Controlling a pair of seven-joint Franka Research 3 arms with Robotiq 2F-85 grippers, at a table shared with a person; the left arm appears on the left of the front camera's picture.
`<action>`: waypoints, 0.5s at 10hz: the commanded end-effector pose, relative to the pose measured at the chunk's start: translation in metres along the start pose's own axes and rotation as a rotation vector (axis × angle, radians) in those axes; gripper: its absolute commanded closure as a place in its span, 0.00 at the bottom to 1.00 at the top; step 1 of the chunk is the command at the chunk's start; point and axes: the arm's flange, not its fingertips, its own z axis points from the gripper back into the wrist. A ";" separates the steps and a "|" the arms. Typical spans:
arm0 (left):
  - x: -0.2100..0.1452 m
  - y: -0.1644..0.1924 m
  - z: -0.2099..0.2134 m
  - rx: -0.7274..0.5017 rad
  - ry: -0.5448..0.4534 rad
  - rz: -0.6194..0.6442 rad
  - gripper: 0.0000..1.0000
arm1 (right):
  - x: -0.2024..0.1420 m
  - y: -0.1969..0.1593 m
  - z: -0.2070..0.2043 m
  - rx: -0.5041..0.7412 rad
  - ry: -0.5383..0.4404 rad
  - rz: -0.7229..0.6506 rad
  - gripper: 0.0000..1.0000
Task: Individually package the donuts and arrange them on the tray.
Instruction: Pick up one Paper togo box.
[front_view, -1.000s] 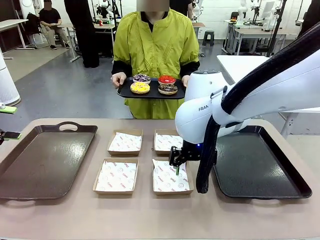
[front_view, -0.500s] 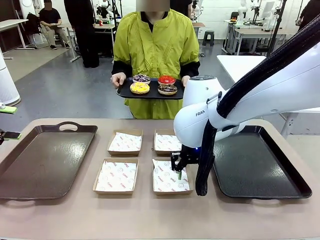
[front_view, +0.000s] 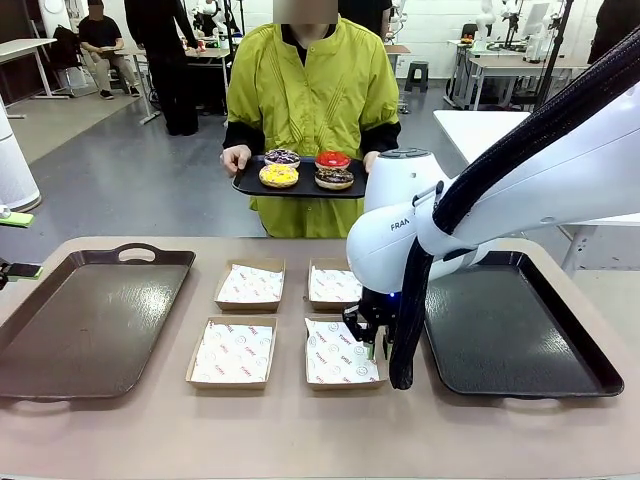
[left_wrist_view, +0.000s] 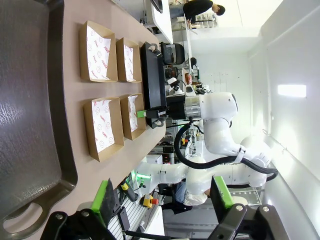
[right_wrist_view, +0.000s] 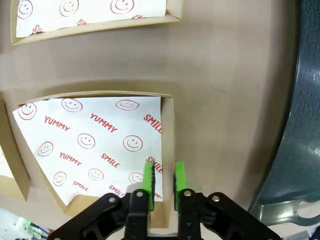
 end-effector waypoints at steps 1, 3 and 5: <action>-0.001 -0.001 0.003 -0.012 -0.002 -0.007 0.00 | 0.001 0.004 -0.001 -0.020 -0.044 -0.030 1.00; -0.001 -0.001 0.003 -0.012 -0.002 -0.007 0.00 | 0.000 0.002 0.001 -0.010 -0.052 -0.045 1.00; -0.001 -0.001 0.003 -0.012 -0.002 -0.007 0.00 | -0.006 0.004 0.019 0.019 -0.040 -0.063 1.00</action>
